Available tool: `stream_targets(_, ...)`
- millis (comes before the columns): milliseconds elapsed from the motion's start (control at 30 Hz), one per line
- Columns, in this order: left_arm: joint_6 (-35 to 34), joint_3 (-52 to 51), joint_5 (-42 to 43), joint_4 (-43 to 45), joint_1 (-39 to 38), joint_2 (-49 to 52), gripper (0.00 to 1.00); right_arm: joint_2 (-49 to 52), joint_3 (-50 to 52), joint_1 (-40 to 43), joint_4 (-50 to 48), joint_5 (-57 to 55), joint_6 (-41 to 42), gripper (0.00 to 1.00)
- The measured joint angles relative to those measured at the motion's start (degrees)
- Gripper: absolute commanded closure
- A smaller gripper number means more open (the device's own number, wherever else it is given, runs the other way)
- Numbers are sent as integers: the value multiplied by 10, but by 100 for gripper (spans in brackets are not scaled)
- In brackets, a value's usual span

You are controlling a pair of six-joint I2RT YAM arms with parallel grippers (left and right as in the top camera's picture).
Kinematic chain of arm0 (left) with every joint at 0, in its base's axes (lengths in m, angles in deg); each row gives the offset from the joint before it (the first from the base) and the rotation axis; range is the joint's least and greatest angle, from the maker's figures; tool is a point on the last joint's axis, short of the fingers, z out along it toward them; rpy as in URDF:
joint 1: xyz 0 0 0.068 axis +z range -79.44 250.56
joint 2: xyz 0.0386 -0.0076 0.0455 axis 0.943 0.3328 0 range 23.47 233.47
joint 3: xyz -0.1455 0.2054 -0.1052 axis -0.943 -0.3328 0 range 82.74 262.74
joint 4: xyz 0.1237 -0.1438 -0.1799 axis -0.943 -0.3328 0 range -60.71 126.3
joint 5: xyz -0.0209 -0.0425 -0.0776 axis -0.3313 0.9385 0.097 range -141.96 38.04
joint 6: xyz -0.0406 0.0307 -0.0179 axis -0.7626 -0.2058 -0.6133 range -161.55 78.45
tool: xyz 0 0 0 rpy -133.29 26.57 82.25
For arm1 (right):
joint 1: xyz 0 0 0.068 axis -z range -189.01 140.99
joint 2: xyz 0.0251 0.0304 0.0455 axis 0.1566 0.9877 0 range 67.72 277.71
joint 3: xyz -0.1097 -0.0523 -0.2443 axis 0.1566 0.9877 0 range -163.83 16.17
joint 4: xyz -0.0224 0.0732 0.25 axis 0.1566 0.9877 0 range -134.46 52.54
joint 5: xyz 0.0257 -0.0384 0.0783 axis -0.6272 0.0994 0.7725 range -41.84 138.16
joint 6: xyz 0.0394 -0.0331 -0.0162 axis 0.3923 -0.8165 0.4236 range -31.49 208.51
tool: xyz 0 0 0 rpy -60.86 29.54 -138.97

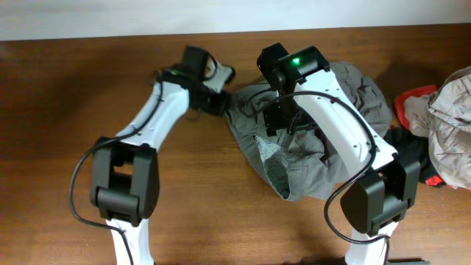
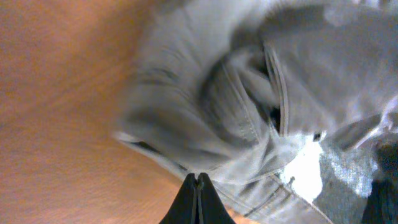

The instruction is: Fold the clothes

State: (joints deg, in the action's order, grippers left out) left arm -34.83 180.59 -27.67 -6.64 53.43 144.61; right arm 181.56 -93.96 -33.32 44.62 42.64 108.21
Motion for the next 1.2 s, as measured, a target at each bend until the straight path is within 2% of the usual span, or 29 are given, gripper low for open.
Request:
stream_targets(67, 3, 14, -10, -18, 7, -7, 72, 0, 0, 0, 0, 0, 0, 21)
stream_targets(133, 3, 14, -13, -25, 5, -7, 67, 0, 0, 0, 0, 0, 0, 21)
stream_targets(233, 5, 8, -14, -27, -7, -4, 67, 0, 0, 0, 0, 0, 0, 21)
stream_targets(433, 7, -11, -5, -34, -34, 36, 53, 0, 0, 0, 0, 0, 0, 21)
stream_targets(533, 7, -20, -5, -29, -36, 54, 50, 0, 0, 0, 0, 0, 0, 21)
stream_targets(567, 7, -21, -5, -23, -36, 55, 58, 0, 0, 0, 0, 0, 0, 21)
stream_targets(600, 7, -21, -5, -7, -35, 57, 73, 0, 0, 0, 0, 0, 0, 21)
stream_targets(633, 9, -21, -5, 1, -35, 57, 81, 0, 0, 0, 0, 0, 0, 21)
stream_targets(733, 10, -21, -5, 29, -35, 58, 100, 0, 0, 0, 0, 0, 0, 21)
stream_targets(900, 9, -21, -5, 40, -35, 58, 100, 0, 0, 0, 4, 0, 0, 21)
stream_targets(1067, 9, 0, -6, -22, -11, 54, 100, 0, 0, 0, 7, -10, 0, 21)
stream_targets(1200, 9, 38, -8, -43, 33, 7, 100, 0, 0, 0, 7, -11, 0, 21)
